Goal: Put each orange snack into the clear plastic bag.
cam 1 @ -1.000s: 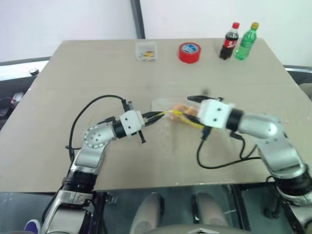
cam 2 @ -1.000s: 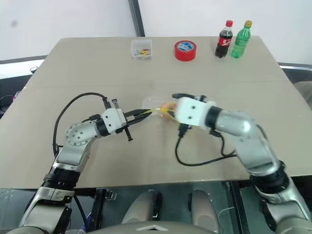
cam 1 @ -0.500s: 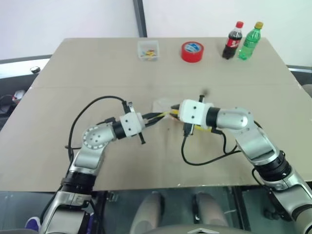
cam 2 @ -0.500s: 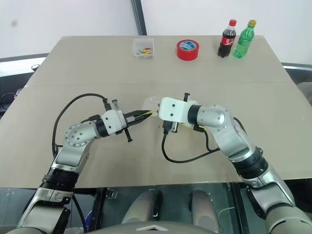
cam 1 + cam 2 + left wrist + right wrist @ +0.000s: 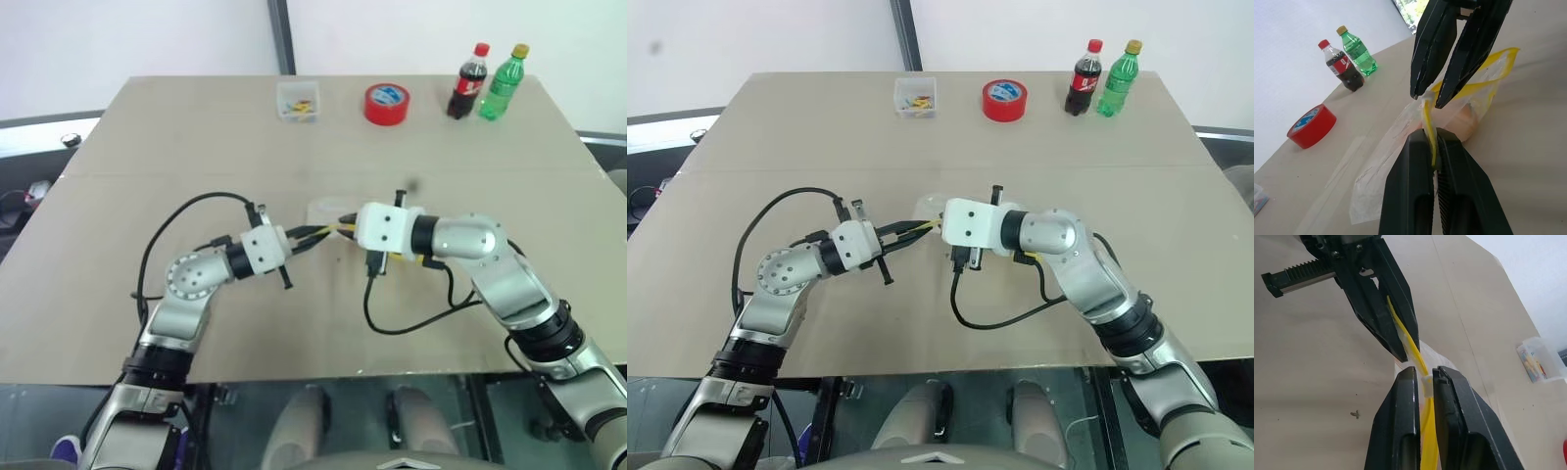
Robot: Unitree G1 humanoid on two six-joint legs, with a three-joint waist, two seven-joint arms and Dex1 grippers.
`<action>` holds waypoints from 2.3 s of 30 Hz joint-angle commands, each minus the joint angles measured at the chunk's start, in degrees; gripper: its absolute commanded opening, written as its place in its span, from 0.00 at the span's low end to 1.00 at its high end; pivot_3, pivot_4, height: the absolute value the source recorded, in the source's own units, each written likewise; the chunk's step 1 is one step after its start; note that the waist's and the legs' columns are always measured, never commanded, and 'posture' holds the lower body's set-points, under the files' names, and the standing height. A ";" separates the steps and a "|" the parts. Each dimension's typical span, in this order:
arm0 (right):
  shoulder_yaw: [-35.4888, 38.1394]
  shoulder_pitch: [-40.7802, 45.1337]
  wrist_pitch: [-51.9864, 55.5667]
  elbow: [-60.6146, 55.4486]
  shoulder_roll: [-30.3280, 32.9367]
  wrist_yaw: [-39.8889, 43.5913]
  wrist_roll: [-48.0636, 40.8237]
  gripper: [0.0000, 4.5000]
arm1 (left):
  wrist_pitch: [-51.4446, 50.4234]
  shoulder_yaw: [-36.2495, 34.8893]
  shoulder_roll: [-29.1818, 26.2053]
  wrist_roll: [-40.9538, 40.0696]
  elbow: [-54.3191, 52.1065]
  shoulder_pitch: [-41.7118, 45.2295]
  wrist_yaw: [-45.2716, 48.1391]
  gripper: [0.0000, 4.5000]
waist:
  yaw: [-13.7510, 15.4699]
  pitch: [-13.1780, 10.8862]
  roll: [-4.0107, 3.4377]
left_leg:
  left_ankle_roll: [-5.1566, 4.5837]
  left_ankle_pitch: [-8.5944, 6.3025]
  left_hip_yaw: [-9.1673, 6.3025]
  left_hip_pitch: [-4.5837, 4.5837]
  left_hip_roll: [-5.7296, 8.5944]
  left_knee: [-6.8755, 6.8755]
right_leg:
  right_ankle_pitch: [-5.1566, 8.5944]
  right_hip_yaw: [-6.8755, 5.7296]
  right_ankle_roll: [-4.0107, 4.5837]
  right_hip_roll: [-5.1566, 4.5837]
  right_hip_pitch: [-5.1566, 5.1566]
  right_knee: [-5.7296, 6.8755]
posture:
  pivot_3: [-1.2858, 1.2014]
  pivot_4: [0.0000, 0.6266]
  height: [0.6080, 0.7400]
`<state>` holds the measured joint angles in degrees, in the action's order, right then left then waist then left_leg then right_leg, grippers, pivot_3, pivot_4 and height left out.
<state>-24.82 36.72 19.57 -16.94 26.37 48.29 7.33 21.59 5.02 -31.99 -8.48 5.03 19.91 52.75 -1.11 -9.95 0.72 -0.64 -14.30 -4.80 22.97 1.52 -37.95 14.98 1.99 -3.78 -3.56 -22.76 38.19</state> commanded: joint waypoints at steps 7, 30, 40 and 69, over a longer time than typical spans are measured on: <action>0.38 1.83 -2.87 1.19 -0.48 -0.41 1.93 0.12 | 3.72 0.12 -1.35 0.72 -2.42 -0.06 1.30 0.00 | 0.00 0.00 0.00 | 0.00 0.00 0.00 0.00 0.01 0.00 | 0.00 0.00 0.00 0.00 0.00 0.00 | 0.52 0.24 1.00; 1.38 1.92 -3.33 1.62 -0.69 0.56 2.20 0.00 | 3.49 -0.74 -0.71 -0.05 -1.20 0.04 0.14 0.00 | 0.02 0.00 0.00 | 0.00 0.00 0.00 0.00 0.01 0.04 | 0.00 0.00 0.00 0.00 0.00 -0.03 | 0.52 0.24 1.00; 7.13 -5.69 2.87 -0.73 4.37 -4.90 5.40 0.00 | -5.87 -5.23 2.20 -6.14 -1.37 3.06 -4.75 0.00 | 0.33 0.00 0.00 | 0.00 0.00 -0.05 0.02 0.04 0.04 | 0.00 -0.04 0.00 -0.01 0.02 -0.07 | 0.52 0.24 1.00; 22.17 -3.48 -0.41 11.51 18.66 -16.95 4.21 0.00 | -14.97 -9.10 5.81 -8.88 7.36 18.28 -11.20 0.00 | 0.29 -0.04 0.04 | 0.00 0.01 -0.03 0.02 0.20 0.05 | -0.02 -0.05 -0.02 -0.05 0.06 -0.13 | 0.52 0.24 1.00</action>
<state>-8.18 31.53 19.57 -11.13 41.97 34.64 8.64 3.53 2.01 -24.70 -17.51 10.33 35.48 44.68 -0.82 -10.00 0.77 -0.64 -14.30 -4.83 22.98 1.73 -37.91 14.96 1.92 -3.80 -3.61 -22.68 38.08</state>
